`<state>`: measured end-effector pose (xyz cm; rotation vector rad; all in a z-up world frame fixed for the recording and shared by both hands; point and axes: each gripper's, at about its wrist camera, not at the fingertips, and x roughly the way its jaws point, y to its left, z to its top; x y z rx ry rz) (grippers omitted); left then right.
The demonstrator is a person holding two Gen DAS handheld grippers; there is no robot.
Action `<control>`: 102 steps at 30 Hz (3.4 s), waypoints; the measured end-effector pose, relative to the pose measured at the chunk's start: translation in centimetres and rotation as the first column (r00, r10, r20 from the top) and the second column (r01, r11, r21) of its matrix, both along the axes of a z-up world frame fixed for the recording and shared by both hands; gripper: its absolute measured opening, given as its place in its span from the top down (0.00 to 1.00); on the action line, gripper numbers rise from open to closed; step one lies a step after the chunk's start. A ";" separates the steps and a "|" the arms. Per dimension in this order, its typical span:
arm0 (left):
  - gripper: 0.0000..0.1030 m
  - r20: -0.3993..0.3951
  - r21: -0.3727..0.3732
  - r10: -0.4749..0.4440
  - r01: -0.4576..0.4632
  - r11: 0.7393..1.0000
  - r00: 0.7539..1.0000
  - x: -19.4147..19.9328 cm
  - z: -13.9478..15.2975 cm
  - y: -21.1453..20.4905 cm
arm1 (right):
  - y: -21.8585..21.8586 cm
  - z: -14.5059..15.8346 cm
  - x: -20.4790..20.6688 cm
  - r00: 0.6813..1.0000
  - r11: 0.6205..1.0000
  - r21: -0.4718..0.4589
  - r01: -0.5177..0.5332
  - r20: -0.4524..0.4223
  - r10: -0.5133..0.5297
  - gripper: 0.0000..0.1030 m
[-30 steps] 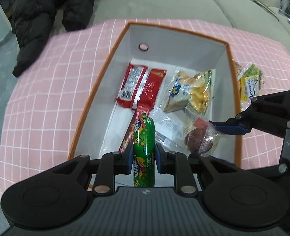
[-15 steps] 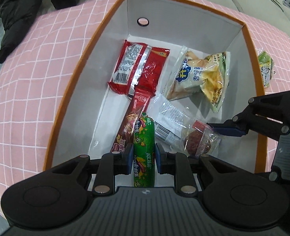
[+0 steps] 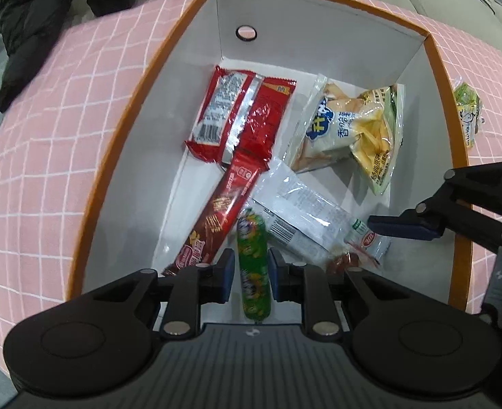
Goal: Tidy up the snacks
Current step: 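Withdraw both tools from the box back toward the remaining snacks, then grasp the white-ball pack with the left tool while the right tool reaches for the Ameria bag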
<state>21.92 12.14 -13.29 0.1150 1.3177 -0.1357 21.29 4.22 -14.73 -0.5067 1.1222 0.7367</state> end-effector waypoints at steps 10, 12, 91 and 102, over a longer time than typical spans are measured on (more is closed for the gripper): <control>0.52 0.113 -0.030 0.055 -0.052 0.998 0.992 -1.4 3.6 0.3 | -1.3 3.1 -1.0 0.997 0.998 0.028 0.051 0.052 -0.052 0.40; 0.51 0.138 -0.027 0.067 -0.064 0.998 0.988 -1.8 4.5 0.2 | -1.8 4.0 -1.3 0.995 0.996 0.044 0.071 0.063 -0.074 0.39; 0.32 0.081 -0.259 0.264 -0.235 0.937 0.961 0.2 -4.3 -18.0 | -26.8 -4.5 -0.4 0.809 0.864 0.197 0.463 0.306 -0.502 0.37; 0.32 0.045 -0.269 0.260 -0.239 0.933 0.965 3.1 -4.4 -17.9 | -25.7 -4.6 4.5 0.856 0.955 0.153 0.253 0.424 -0.295 0.43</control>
